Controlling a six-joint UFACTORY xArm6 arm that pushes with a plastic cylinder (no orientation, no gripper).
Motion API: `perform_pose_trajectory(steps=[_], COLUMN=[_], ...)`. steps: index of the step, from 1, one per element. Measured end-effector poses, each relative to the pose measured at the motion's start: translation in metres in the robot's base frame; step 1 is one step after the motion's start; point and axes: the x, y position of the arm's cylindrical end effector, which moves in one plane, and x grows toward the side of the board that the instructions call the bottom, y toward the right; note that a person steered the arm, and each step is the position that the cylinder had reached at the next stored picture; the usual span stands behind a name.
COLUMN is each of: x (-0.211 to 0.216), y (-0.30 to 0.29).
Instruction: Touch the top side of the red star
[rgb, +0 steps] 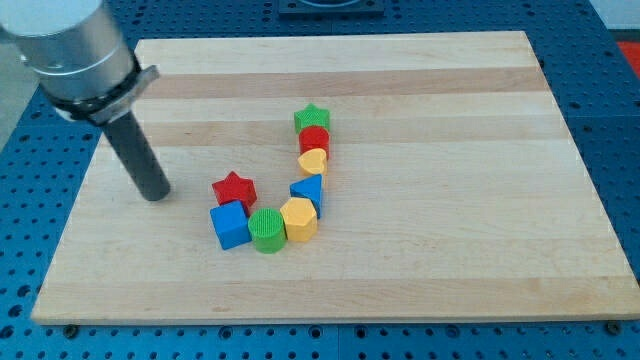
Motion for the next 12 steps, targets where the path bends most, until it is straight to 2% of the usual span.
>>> perform_pose_trajectory(steps=[3, 10, 12], x=[-0.019, -0.038, -0.045], y=[0.070, 0.091, 0.122])
